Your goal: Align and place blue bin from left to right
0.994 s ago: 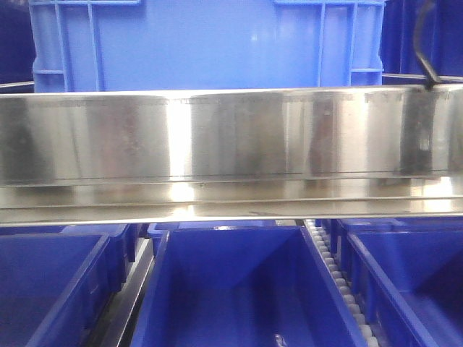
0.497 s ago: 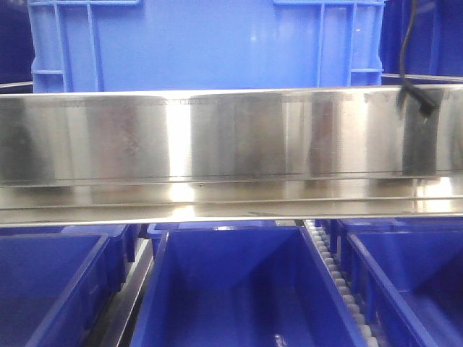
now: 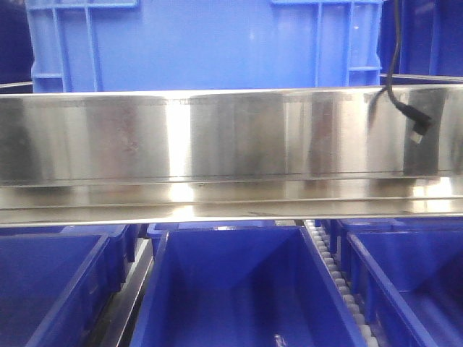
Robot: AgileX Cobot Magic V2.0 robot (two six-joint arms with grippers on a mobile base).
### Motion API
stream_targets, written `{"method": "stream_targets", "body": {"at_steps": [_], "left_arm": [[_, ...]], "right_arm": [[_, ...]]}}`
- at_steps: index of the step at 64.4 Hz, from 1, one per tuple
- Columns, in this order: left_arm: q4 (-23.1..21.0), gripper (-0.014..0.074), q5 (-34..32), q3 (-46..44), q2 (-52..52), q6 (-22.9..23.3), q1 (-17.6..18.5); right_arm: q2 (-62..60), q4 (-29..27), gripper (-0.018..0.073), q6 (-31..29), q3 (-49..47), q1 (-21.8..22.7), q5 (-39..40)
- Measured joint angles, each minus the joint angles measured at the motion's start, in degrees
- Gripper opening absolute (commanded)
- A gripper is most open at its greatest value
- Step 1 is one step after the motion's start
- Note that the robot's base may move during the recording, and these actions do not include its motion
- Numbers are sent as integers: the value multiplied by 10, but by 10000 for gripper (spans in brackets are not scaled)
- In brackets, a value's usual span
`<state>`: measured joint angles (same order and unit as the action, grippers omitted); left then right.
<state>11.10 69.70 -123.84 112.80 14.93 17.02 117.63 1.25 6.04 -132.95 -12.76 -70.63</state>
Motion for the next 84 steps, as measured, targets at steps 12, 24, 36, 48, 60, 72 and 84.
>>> {"method": "stream_targets", "body": {"at_steps": [12, 24, 36, 48, 60, 72, 84], "left_arm": [[-2, 601, -3, 0, 1, 1, 0], [-3, 601, -6, 0, 1, 1, 0], [-3, 601, 4, -11, 1, 1, 0], [-3, 601, 6, -33, 1, 1, 0], [-10, 601, 6, -37, 1, 1, -4], [-30, 601, 7, -37, 1, 2, -16], [-31, 601, 7, -37, 1, 2, -19]], "right_arm": [[13, 1, 491, 1, -1, 0, 0], [13, 2, 379, 1, -1, 0, 0], [13, 2, 385, 1, -19, 0, 0], [13, 2, 385, 1, -42, 0, 0], [13, 2, 385, 6, -45, 0, 0], [13, 2, 385, 20, -45, 4, 0], [13, -1, 385, 24, -45, 6, 0]]}}
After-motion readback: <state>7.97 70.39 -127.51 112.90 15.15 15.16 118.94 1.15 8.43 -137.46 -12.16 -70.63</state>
